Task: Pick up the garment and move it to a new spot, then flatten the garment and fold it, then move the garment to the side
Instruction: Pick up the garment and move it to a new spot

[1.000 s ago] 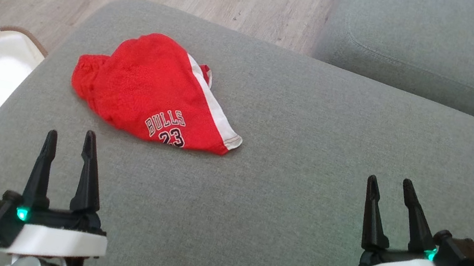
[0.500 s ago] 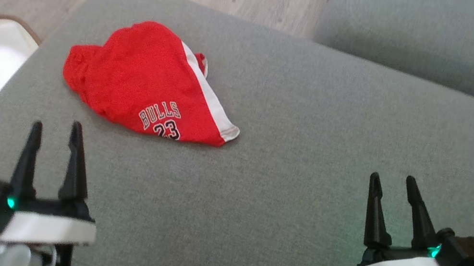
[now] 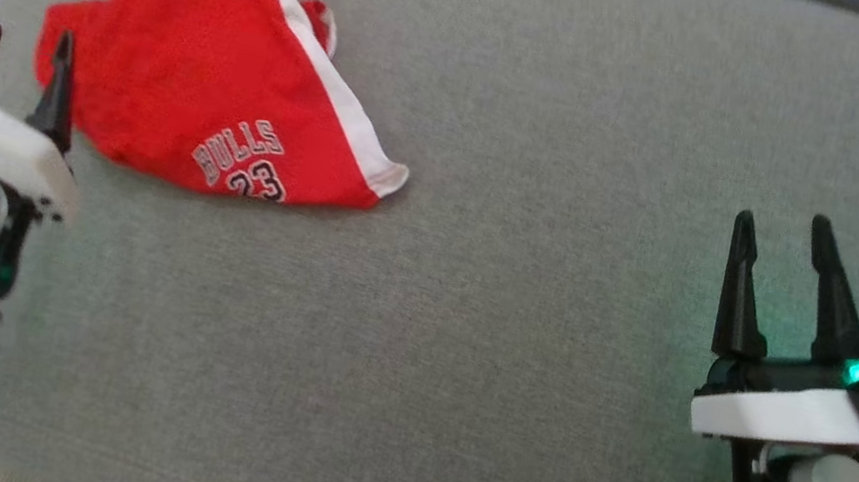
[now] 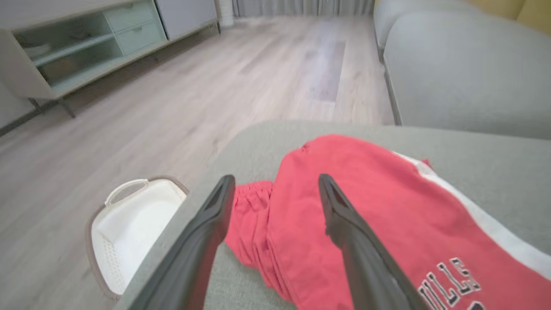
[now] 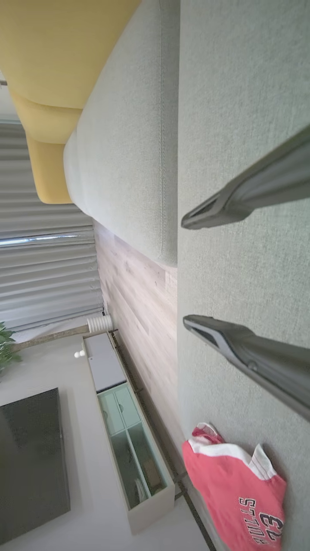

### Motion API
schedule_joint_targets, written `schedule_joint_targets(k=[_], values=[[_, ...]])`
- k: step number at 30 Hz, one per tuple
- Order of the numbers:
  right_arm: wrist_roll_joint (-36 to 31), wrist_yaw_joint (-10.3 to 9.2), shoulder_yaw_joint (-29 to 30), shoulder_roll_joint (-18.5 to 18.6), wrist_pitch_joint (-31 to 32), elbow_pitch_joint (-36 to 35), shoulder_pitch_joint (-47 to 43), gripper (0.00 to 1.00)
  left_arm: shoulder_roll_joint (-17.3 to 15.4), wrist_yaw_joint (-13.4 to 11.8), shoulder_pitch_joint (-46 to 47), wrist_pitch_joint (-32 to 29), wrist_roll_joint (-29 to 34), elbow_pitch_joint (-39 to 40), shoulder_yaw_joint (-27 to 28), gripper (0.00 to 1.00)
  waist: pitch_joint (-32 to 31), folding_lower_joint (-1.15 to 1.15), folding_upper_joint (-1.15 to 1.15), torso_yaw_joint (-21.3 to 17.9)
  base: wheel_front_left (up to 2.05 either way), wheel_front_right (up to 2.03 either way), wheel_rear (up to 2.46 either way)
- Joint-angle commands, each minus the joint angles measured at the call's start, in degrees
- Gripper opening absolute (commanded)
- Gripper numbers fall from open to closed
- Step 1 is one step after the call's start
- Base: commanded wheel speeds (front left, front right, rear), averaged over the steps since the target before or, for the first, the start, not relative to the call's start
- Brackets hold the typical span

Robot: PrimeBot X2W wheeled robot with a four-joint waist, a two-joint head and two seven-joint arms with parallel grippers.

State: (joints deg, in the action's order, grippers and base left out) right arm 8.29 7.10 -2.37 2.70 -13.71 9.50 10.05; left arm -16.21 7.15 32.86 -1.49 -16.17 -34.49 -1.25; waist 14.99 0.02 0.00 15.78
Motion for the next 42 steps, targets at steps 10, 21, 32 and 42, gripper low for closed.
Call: schedule_joint_targets(k=[10,21,32,42], values=[[-1.26,0.39,-1.07,0.18,1.10,-5.55,3.43,1.00,-9.22,0.32,11.77,-14.32,-7.77,-15.60,-5.49,1.00,7.25,-0.02,0.00,-6.56,0.00,0.00,0.00],[-1.57,0.39,-0.56,0.18,1.41,-7.95,3.90,1.00,-11.11,0.33,14.30,-20.80,-15.70,-26.79,-7.63,0.29,9.01,-0.02,0.00,-9.58,0.00,0.00,0.00],[-0.39,0.39,-0.80,0.18,0.72,-6.65,3.67,1.00,-11.96,0.31,18.44,-3.71,-17.66,-25.47,-6.64,0.00,6.44,-0.02,0.00,-9.97,0.00,0.00,0.00],[2.21,0.39,-1.34,0.18,-0.60,-3.88,3.17,1.00,-8.39,0.33,19.92,6.07,-21.98,-11.91,-13.07,0.00,1.79,-0.02,0.00,-11.15,0.00,0.00,0.00]])
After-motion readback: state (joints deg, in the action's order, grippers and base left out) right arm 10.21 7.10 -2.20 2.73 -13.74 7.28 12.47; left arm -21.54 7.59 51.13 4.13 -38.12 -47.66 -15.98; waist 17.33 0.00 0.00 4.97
